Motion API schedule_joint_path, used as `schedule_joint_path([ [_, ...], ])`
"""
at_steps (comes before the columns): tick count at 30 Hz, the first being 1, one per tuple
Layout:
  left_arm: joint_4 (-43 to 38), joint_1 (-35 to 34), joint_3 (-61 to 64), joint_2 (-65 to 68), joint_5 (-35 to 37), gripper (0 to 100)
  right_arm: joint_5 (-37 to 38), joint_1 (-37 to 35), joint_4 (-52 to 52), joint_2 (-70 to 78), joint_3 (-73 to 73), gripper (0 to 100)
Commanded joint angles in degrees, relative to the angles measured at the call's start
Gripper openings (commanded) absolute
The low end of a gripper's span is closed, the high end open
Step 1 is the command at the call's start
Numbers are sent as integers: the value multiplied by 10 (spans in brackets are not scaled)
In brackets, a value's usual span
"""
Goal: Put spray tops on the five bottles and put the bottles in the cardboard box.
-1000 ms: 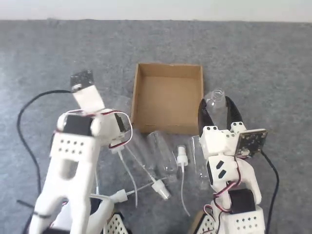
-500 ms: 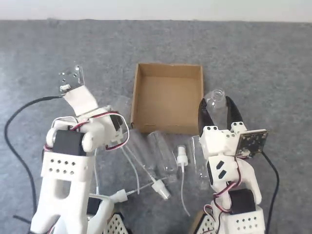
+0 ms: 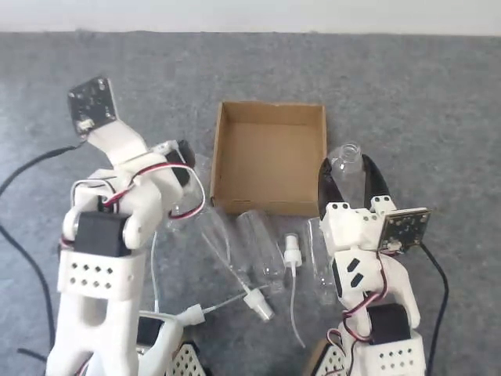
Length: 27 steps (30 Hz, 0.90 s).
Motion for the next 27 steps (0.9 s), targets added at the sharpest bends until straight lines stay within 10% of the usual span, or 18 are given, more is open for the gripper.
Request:
schedule_joint_path([
  [1, -62, -2, -44, -20, 6, 12, -2, -6, -13, -5, -7, 84],
  [27, -339, 5, -52, -20, 6, 12, 51, -86, -7, -6, -3, 80],
])
